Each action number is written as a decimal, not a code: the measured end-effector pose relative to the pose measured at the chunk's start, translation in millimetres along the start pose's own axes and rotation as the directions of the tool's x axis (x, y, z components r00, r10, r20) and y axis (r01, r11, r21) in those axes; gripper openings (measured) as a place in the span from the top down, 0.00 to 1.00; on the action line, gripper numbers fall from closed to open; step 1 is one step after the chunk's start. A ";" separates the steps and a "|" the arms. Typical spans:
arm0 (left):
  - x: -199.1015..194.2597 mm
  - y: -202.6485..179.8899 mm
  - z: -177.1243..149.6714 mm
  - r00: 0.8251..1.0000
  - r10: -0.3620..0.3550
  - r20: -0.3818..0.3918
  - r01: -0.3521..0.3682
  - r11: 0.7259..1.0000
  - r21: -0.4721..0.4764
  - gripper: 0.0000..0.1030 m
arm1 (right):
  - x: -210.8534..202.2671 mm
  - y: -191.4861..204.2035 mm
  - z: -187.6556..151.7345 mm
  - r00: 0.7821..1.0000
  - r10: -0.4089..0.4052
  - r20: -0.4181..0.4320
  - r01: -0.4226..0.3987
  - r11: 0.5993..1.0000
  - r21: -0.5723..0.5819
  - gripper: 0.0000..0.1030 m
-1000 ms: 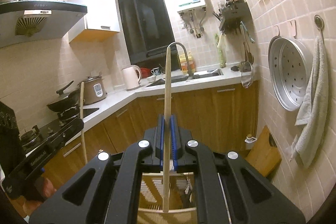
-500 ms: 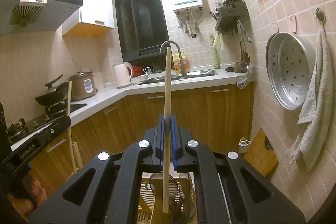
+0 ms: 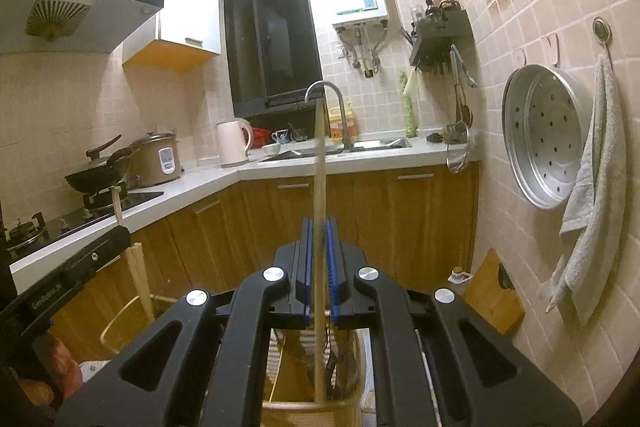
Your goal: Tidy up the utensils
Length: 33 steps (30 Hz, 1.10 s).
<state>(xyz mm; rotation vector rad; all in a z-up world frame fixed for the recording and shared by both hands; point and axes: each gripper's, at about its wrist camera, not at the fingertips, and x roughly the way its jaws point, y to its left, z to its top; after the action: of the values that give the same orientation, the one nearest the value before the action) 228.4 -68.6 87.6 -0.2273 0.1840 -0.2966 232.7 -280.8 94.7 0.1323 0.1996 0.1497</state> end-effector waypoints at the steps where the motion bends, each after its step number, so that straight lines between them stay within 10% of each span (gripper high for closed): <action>1: -2.4 0.1 0.0 1.000 -0.003 -0.006 0.003 1.000 -0.002 0.86 | -2.3 -0.1 -0.6 1.000 0.006 -0.013 -0.006 1.000 -0.002 0.93; 8: -25.5 4.0 -3.3 0.999 -0.018 -0.044 0.017 1.000 -0.022 0.59 | -38.7 -3.2 -11.2 0.999 0.017 -0.050 -0.017 1.000 0.011 0.46; 18: -75.4 -7.6 -29.4 0.994 0.020 -0.111 -0.017 0.999 0.029 0.29 | -87.7 5.8 -42.5 0.989 -0.012 -0.149 0.011 1.000 -0.011 0.44; 33: -130.9 -23.0 -74.4 0.982 0.103 -0.160 -0.092 0.993 0.070 0.23 | -140.5 25.4 -79.5 0.982 -0.038 -0.187 0.033 0.999 -0.029 0.37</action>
<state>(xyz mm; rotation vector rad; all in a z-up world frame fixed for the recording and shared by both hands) 83.4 -64.0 41.0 -0.1313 0.3468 -0.2232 76.7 -269.3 47.4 0.0890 0.3876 0.1292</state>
